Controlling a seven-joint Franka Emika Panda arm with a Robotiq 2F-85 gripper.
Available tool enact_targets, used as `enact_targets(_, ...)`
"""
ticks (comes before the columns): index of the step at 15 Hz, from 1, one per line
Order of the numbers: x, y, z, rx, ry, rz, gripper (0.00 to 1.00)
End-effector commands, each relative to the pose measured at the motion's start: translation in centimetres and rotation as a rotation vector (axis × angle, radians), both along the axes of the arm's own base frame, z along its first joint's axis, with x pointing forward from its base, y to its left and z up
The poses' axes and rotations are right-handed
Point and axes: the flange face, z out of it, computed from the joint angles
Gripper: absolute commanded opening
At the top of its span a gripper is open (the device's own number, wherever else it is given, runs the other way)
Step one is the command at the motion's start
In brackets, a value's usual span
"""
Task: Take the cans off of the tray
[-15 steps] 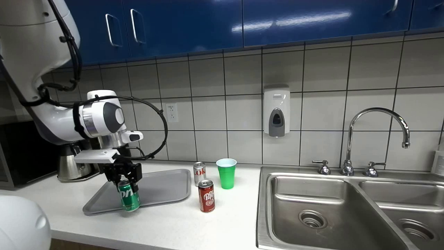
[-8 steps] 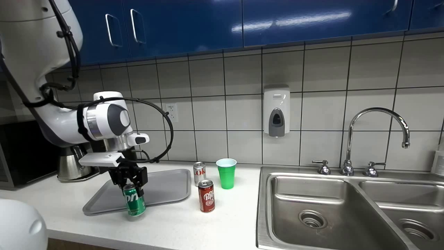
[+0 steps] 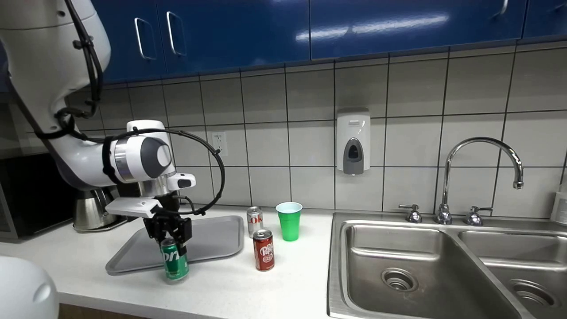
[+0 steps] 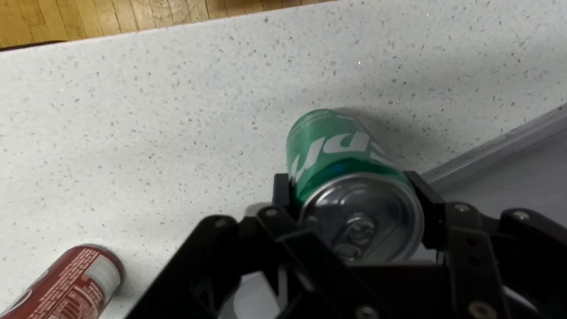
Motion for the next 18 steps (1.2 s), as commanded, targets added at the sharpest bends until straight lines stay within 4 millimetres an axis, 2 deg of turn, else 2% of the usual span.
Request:
enact_targets(1, -0.7, -0.9, 0.8, 0.02, -0.023, -0.024, 0.38)
enact_targets(9, -1.4, -1.4, 0.2, 0.036, -0.016, -0.061, 0.38)
enact_targets(10, -1.4, -1.5, 0.2, 0.035, -0.016, -0.064, 0.88)
enact_targets(11, -1.5, -1.5, 0.2, 0.034, -0.018, -0.067, 0.9)
enact_targets(13, -1.6, -1.6, 0.4, 0.033, -0.025, -0.069, 1.0)
enact_targets(18, -1.7, -1.9, 2.4, 0.031, -0.069, -0.079, 1.0)
